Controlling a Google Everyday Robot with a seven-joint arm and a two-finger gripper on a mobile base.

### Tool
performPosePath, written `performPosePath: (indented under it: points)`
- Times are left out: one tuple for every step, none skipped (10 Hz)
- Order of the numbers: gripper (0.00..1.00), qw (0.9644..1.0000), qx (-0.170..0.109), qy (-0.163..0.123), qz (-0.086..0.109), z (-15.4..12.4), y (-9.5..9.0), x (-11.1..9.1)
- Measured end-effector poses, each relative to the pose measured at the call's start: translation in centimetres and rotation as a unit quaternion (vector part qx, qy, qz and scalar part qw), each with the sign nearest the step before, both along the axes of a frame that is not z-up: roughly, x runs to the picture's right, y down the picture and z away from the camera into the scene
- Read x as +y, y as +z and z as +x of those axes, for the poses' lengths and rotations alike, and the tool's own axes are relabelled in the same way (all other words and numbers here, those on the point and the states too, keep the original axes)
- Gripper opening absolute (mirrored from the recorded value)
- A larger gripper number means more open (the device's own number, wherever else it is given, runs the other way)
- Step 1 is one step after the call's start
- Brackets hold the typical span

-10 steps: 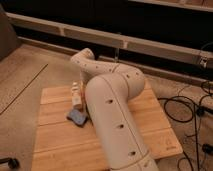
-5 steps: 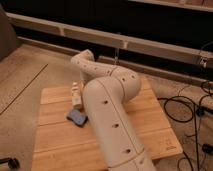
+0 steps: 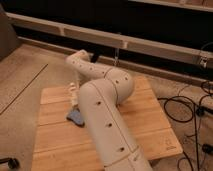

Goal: Place the pepper on the white sponge

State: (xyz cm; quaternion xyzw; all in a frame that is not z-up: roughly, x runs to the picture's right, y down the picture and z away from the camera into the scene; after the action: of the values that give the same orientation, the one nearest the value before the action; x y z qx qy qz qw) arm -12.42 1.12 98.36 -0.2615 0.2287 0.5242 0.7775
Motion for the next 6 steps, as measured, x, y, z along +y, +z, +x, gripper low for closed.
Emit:
performPosePath:
  points:
    - [0.65, 1.0000, -0.001, -0.002, -0.009, -0.4, -0.1, 0.5]
    - [0.65, 0.9999, 0.002, -0.001, -0.016, -0.3, -0.1, 0.9]
    - [0.65, 0.9998, 0.008, 0.002, -0.017, 0.0, -0.1, 0.9]
    - [0.65, 0.9996, 0.017, 0.006, -0.020, 0.6, 0.0, 0.9]
    - [0.63, 0.9994, 0.025, 0.009, -0.024, 1.2, 0.2, 1.1]
    - [0.53, 0.9990, 0.033, 0.010, -0.028, 1.6, 0.3, 1.3]
